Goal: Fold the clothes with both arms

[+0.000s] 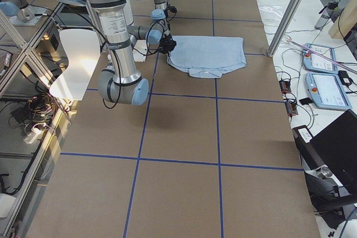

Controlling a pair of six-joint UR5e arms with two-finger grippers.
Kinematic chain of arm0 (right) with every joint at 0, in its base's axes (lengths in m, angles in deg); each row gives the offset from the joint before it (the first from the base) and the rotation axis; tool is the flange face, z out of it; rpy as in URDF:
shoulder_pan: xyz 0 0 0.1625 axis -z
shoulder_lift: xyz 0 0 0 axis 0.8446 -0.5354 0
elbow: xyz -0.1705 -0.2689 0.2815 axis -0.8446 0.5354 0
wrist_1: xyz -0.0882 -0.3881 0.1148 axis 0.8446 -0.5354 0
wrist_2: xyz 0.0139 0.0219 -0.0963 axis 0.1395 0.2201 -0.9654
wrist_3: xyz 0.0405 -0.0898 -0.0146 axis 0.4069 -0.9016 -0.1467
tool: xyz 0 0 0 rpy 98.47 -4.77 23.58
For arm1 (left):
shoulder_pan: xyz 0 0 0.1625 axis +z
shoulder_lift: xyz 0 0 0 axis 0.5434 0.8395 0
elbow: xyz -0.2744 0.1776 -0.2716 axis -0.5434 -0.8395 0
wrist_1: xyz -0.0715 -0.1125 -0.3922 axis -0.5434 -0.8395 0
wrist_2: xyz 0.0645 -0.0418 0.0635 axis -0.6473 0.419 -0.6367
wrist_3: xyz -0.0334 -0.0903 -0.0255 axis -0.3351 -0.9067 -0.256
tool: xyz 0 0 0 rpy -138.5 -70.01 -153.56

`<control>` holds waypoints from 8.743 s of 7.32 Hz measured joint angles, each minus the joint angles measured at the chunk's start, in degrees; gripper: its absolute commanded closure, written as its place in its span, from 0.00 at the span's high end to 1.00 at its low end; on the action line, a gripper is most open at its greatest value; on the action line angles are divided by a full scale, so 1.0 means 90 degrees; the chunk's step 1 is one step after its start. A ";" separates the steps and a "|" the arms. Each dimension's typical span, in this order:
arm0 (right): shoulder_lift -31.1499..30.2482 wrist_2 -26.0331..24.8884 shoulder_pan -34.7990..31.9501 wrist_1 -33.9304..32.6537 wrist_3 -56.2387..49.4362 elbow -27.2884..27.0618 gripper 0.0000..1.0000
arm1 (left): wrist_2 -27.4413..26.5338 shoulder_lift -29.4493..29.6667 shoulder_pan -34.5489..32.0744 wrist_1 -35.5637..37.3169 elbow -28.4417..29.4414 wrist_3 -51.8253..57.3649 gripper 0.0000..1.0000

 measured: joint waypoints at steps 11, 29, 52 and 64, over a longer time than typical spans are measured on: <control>0.0000 -0.0006 -0.0008 -0.0010 -0.0010 -0.0007 0.00 | -0.0230 0.0151 -0.0069 0.0165 0.0212 0.0075 0.46; 0.1908 0.1587 -0.2517 -0.0224 -0.2243 0.1892 0.00 | 0.1041 0.1709 -0.2945 0.0709 0.0805 0.1018 0.00; -0.2252 0.4573 -0.8135 -0.0828 -1.6739 0.2145 1.00 | 0.5341 -0.1386 -0.9161 0.1308 0.2240 1.3279 0.99; -0.2451 0.4739 -0.8113 -0.1151 -1.6713 0.1867 1.00 | 0.5321 -0.2295 -0.9257 0.1503 0.1158 1.2915 0.99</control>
